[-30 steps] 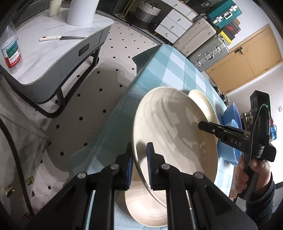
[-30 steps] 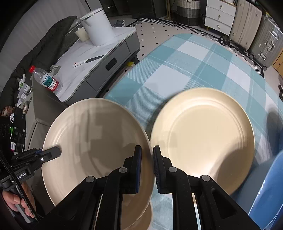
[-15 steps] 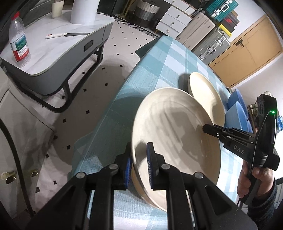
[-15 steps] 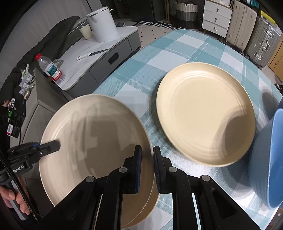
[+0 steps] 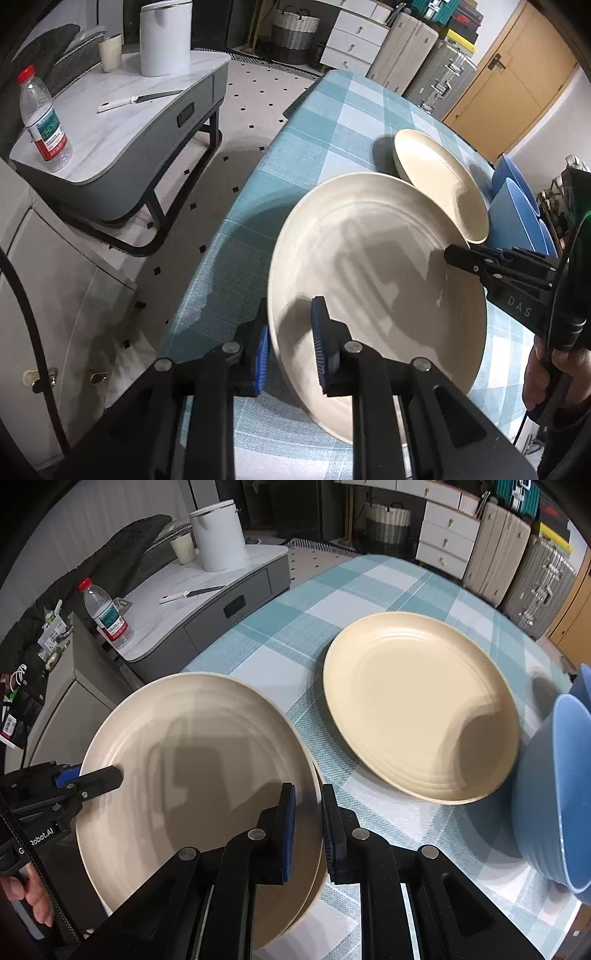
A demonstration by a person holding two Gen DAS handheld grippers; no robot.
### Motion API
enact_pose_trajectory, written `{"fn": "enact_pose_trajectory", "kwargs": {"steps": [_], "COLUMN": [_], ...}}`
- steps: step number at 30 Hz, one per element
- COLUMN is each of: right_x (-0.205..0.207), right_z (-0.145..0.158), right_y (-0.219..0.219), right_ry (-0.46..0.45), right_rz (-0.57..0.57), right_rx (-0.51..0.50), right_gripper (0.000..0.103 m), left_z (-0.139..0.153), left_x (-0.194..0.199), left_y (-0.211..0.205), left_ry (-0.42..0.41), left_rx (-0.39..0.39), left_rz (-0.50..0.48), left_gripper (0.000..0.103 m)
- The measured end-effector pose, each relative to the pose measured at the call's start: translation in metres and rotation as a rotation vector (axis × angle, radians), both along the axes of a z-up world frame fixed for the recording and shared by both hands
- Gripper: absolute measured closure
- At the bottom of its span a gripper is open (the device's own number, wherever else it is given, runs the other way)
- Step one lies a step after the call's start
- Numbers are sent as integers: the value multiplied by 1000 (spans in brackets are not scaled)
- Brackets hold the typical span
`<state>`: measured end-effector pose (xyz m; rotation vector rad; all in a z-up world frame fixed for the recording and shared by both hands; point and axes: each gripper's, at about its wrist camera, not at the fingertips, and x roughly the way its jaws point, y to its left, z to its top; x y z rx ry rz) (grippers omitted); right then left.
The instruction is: Organize plates and bowls
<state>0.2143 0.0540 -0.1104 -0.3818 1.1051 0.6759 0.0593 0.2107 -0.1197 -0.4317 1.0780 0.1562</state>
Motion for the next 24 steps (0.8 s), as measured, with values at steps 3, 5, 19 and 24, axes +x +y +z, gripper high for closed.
{"fn": "enact_pose_trajectory", "kwargs": {"steps": [3, 5, 19, 24], "right_x": [-2, -5, -17, -18], "right_z": [2, 3, 10, 14], "right_y": [-1, -1, -7, -14], "right_ry": [-29, -54, -158, -144], "right_rz": [5, 10, 6, -20], "right_rx": [-12, -25, -26, 19], "right_gripper": [89, 89, 89, 89], "left_z": [0, 1, 1, 7], "left_x": [-1, -2, -3, -5], "left_y": [-4, -9, -16, -17], "left_ry": [-4, -6, -11, -29], "left_rx": [23, 53, 148, 189], "left_rz": [-8, -14, -7, 2], "left_gripper": [84, 84, 84, 84]}}
